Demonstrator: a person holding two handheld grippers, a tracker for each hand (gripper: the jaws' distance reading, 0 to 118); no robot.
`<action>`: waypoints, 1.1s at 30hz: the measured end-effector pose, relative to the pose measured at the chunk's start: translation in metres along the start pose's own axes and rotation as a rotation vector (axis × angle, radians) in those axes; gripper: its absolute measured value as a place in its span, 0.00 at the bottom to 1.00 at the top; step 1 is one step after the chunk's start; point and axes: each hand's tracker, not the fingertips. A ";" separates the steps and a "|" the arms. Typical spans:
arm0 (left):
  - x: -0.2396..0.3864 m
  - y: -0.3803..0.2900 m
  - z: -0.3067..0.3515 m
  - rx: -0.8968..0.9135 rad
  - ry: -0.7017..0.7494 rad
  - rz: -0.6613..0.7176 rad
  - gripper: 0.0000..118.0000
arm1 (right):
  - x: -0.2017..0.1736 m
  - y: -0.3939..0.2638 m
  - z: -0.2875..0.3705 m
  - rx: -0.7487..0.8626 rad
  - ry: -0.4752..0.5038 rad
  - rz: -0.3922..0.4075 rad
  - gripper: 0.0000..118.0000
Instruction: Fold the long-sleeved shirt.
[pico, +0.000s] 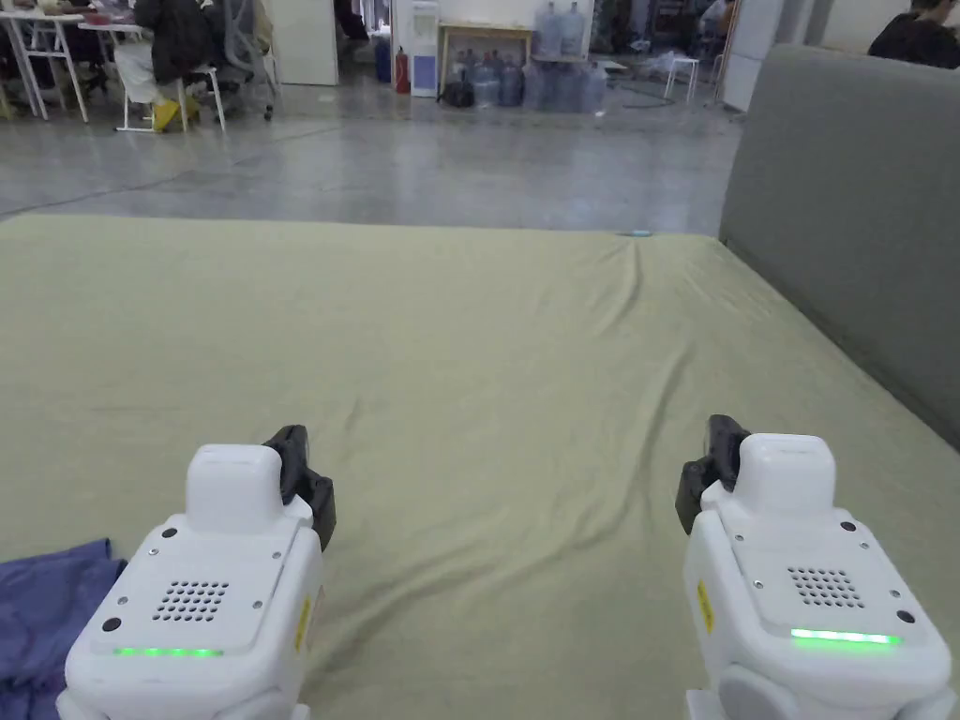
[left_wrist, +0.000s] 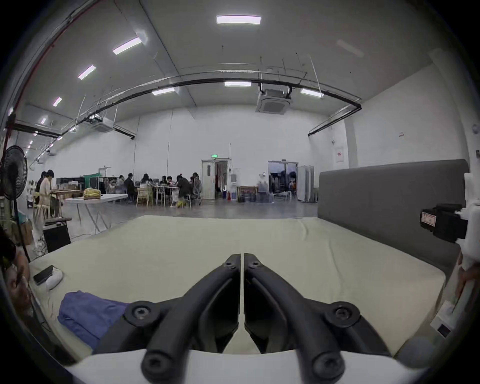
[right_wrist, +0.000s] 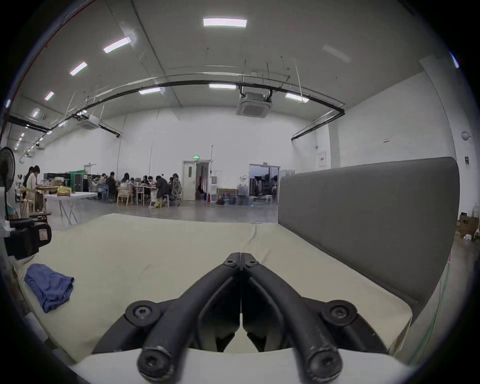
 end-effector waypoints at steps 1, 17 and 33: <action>0.000 -0.002 0.000 -0.004 0.001 -0.001 0.00 | -0.001 -0.004 0.000 -0.007 -0.002 0.006 0.00; 0.000 -0.011 0.009 -0.044 -0.007 0.026 0.00 | -0.003 -0.015 -0.003 -0.050 0.036 0.010 0.00; -0.004 -0.013 0.002 -0.015 -0.017 0.016 1.00 | -0.010 -0.017 -0.010 -0.004 0.042 0.077 0.93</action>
